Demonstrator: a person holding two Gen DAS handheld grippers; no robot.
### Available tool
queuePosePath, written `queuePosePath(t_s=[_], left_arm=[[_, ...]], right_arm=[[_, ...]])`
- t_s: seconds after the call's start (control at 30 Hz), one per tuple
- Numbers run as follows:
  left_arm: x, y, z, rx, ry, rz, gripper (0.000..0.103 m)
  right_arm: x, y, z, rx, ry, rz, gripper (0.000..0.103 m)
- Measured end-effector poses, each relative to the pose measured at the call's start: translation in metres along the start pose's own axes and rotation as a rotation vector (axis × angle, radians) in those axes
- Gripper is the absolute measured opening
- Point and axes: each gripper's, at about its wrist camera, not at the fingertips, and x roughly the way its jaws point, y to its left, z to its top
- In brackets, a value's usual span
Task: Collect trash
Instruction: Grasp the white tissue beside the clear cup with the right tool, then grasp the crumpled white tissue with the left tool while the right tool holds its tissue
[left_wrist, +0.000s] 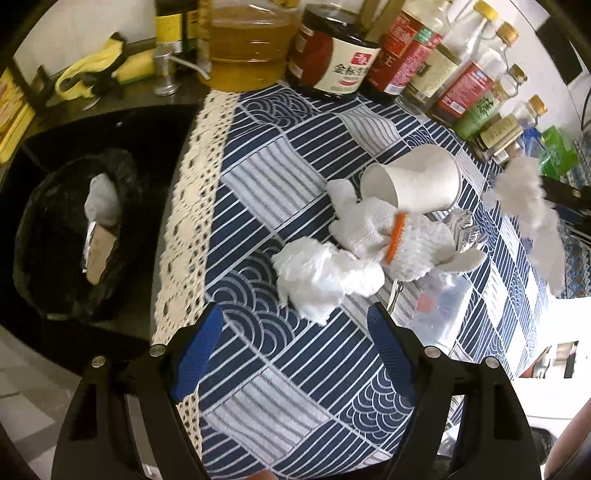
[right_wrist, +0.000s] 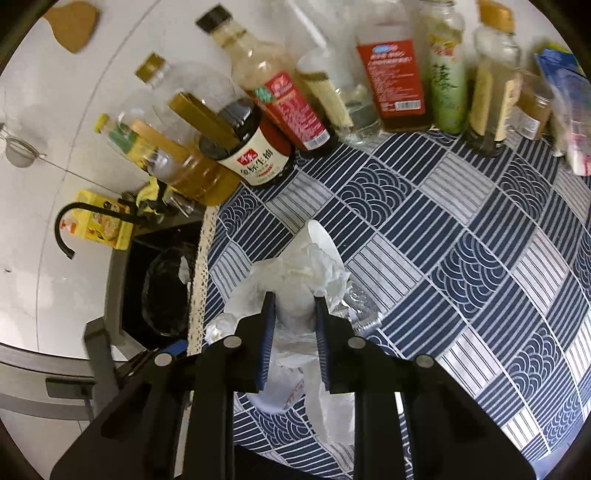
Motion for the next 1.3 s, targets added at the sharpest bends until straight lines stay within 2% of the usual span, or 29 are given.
queuePosePath(t_s=[0.3, 0.43, 0.57, 0.6, 0.63, 0.7, 0.8, 0.97, 1.3], left_arm=[[0.034, -0.02, 0.016, 0.097, 0.049, 0.04, 0.078], [0.053, -0.02, 0.019, 0.104, 0.079, 0.065, 0.078], [0.061, -0.023, 0.022, 0.11, 0.085, 0.055, 0.078], [0.061, -0.024, 0.022, 0.112, 0.085, 0.052, 0.071], [0.061, -0.026, 0.023, 0.117, 0.081, 0.052, 0.07], [0.061, -0.028, 0.024, 0.124, 0.074, 0.051, 0.057], [0.06, -0.03, 0.025, 0.126, 0.073, 0.042, 0.046], [0.054, -0.032, 0.024, 0.132, 0.052, 0.048, 0.041], [0.028, -0.021, 0.02, 0.113, 0.012, 0.04, 0.041]], right_arm=[[-0.03, -0.021, -0.022, 0.065, -0.047, 0.037, 0.022], [-0.035, -0.034, -0.03, 0.101, -0.057, 0.047, 0.022], [-0.033, -0.044, -0.037, 0.124, -0.048, 0.052, 0.023], [-0.031, -0.046, -0.039, 0.13, -0.043, 0.055, 0.023], [-0.03, -0.047, -0.04, 0.14, -0.039, 0.061, 0.023], [-0.027, -0.047, -0.041, 0.14, -0.031, 0.065, 0.023], [-0.024, -0.047, -0.041, 0.137, -0.022, 0.072, 0.023], [-0.021, -0.045, -0.04, 0.127, -0.013, 0.078, 0.023], [-0.012, -0.031, -0.034, 0.089, 0.008, 0.07, 0.023]])
